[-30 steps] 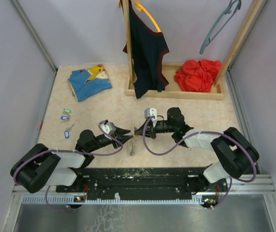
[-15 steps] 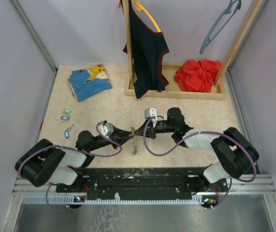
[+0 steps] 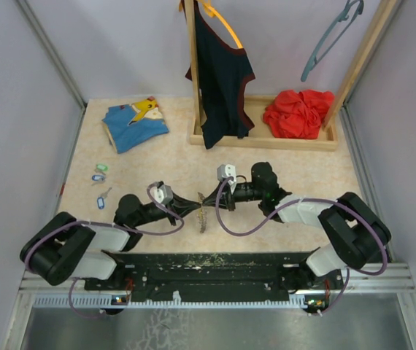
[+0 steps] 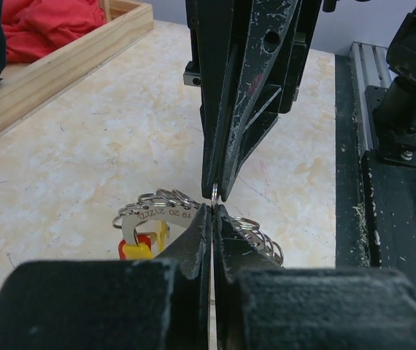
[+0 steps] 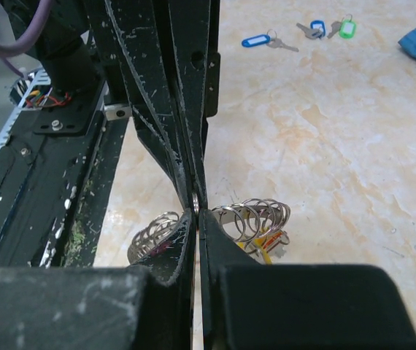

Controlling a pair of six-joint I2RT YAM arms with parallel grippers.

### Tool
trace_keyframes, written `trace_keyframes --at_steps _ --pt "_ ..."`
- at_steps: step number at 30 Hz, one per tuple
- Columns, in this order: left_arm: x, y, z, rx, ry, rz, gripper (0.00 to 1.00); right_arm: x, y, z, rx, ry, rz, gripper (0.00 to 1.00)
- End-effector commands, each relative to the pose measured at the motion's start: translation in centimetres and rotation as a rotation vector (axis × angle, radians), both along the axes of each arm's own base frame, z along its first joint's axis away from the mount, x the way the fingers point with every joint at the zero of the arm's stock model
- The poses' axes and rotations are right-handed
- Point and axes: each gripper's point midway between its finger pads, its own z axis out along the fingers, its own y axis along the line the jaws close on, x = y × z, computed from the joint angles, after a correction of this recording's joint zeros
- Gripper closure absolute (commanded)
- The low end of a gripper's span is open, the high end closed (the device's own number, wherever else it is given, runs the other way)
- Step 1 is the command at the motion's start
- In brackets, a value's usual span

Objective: Put the keys on the keyring

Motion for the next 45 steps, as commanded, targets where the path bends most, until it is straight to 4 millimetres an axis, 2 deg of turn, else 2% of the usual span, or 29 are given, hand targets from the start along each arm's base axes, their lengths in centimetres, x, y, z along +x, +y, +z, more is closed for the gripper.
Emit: trace_keyframes --at_steps 1,3,5,9,16,28,37,45 --pt "0.4 -0.5 0.8 0.051 -0.055 -0.033 1.0 -0.5 -0.1 0.3 -0.04 -0.051 0.034 1.0" --pt "0.8 -0.4 0.0 0.116 -0.041 -0.029 1.0 -0.2 -0.5 -0.1 -0.092 -0.057 0.016 1.0" --pt "1.1 -0.3 -0.6 0.173 -0.02 -0.027 1.0 0.1 -0.9 -0.1 -0.137 -0.071 0.0 0.94" --pt "2.0 -0.4 -0.7 0.262 -0.013 -0.026 1.0 1.1 -2.1 0.0 -0.216 -0.114 -0.068 0.84" --pt "2.9 -0.5 -1.2 0.409 0.017 -0.039 1.0 2.2 -3.7 0.6 -0.289 -0.178 -0.138 0.75" --pt "2.8 -1.6 -1.2 0.558 0.009 -0.058 1.0 3.0 -1.9 0.6 -0.207 -0.179 -0.081 0.74" --pt "2.3 -2.1 -0.1 0.547 -0.027 -0.078 1.0 2.9 -1.0 0.7 -0.149 -0.159 -0.034 0.75" --pt "2.1 -2.3 0.4 0.539 -0.043 -0.085 1.0 2.7 -0.8 -0.1 -0.156 -0.133 -0.015 0.8"
